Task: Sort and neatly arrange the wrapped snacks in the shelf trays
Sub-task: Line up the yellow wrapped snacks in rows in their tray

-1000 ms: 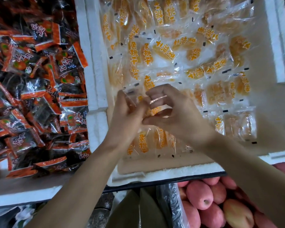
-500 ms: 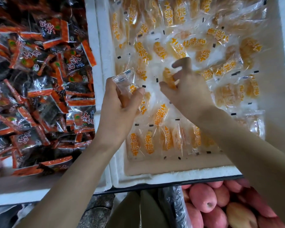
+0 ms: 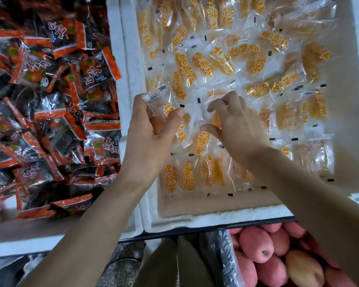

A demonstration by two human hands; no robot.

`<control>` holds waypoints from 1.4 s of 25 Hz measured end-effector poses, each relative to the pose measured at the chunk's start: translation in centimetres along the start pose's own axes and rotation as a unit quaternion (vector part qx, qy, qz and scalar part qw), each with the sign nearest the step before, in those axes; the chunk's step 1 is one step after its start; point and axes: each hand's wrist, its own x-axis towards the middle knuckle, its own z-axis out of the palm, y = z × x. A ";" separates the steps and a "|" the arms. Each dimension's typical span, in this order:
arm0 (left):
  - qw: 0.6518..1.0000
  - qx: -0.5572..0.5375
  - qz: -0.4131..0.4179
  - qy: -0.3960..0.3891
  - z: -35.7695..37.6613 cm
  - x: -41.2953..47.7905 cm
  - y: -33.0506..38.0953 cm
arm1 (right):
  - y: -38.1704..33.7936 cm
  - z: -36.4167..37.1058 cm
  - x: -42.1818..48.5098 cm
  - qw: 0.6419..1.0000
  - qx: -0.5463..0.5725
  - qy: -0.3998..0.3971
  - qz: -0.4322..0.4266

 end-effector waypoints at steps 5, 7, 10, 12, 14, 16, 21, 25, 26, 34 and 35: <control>1.000 -0.023 0.012 -0.010 -0.8 -0.2 0.3 | -0.2 -0.3 0.2 0.982 -0.141 -0.112 -0.063; 0.999 -0.027 0.019 -0.013 -1.0 -0.3 0.2 | -0.3 -0.4 0.8 0.989 -0.112 -0.073 -0.063; 0.999 -0.024 0.025 -0.006 -1.1 -0.6 0.1 | -0.4 -0.5 1.7 0.995 0.007 -0.094 -0.013; 0.999 -0.023 0.025 -0.001 -1.0 -0.8 -0.1 | -0.3 -0.5 2.9 0.997 0.037 -0.074 0.005; 0.999 -0.025 0.020 0.001 -1.0 -0.9 0.0 | -0.1 -0.3 4.2 0.998 0.022 -0.064 0.001; 0.999 -0.028 0.022 -0.005 -0.9 -1.0 0.1 | -0.1 0.3 4.9 0.996 -0.015 -0.083 -0.021; 0.999 -0.035 0.024 -0.003 -1.1 -1.6 0.3 | -0.7 -0.7 3.3 0.997 0.080 -0.019 -0.013; 0.999 -0.041 0.013 -0.004 -1.5 -1.9 0.5 | 0.0 -3.0 -2.8 0.984 0.127 -0.095 0.084; 0.999 -0.035 0.014 0.002 -1.5 -1.9 0.4 | 0.1 -3.0 -4.4 0.973 0.135 -0.158 0.104; 1.000 -0.016 0.013 0.005 -0.7 -2.1 0.4 | 0.7 -0.3 -7.0 0.957 0.189 -0.164 0.145; 1.000 -0.017 0.014 0.004 -0.7 -2.2 0.4 | 0.5 -0.1 -7.1 0.953 0.207 -0.160 0.152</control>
